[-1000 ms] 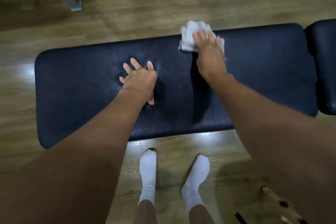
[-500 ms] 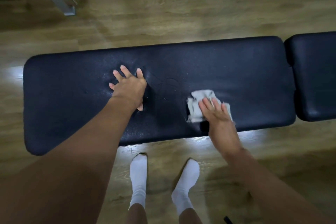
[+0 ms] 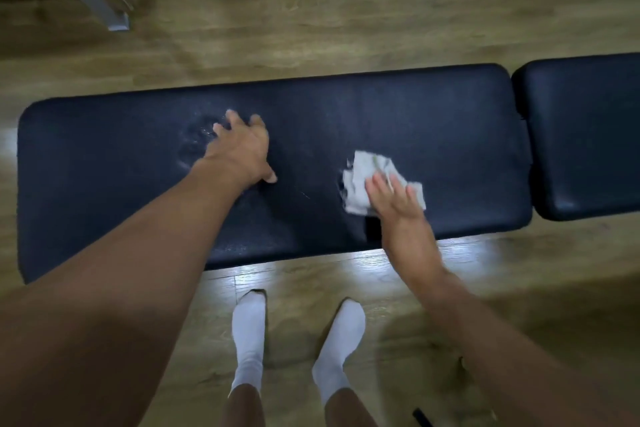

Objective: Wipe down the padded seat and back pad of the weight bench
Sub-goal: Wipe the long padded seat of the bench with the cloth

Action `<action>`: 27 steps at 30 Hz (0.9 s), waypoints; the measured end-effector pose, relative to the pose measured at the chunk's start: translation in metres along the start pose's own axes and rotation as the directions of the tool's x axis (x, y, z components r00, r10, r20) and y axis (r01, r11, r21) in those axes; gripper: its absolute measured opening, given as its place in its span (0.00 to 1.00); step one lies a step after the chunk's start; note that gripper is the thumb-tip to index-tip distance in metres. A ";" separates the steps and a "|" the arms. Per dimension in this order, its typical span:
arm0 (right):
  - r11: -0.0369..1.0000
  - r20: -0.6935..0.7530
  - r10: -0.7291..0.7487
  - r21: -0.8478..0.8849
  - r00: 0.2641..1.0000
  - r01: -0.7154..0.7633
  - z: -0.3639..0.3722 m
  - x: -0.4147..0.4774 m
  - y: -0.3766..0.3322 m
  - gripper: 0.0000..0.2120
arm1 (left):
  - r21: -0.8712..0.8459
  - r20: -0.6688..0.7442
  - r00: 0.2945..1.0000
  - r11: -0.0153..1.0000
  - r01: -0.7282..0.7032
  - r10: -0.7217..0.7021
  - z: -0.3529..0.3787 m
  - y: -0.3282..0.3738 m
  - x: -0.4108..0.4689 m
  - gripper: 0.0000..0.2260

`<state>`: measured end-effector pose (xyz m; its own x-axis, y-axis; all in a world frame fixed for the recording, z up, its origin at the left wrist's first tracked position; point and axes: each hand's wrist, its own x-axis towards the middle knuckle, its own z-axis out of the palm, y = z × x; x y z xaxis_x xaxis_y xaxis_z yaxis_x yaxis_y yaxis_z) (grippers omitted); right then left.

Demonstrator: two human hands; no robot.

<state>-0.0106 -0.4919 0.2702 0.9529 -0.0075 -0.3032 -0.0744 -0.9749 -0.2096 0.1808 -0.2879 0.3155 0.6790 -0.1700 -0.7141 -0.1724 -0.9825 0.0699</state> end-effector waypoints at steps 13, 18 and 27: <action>0.993 -0.094 0.085 -0.069 0.992 -0.091 -0.060 0.175 0.010 0.26 | -0.008 0.049 0.999 1.000 -0.002 0.003 0.015 0.067 0.020 0.59; 0.998 -0.086 0.032 0.056 0.996 -0.027 -0.018 0.052 0.018 0.30 | -0.002 0.047 0.999 1.000 0.002 -0.002 0.016 0.068 0.021 0.58; 0.993 0.003 0.105 0.047 0.994 -0.105 -0.018 0.046 0.017 0.36 | 0.035 0.060 0.998 0.999 0.015 -0.017 0.018 0.070 0.023 0.59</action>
<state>0.0374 -0.5133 0.2695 0.9390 -0.1093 -0.3262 -0.1878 -0.9573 -0.2197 0.1719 -0.3594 0.2912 0.6377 -0.1480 -0.7559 -0.1869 -0.9818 0.0346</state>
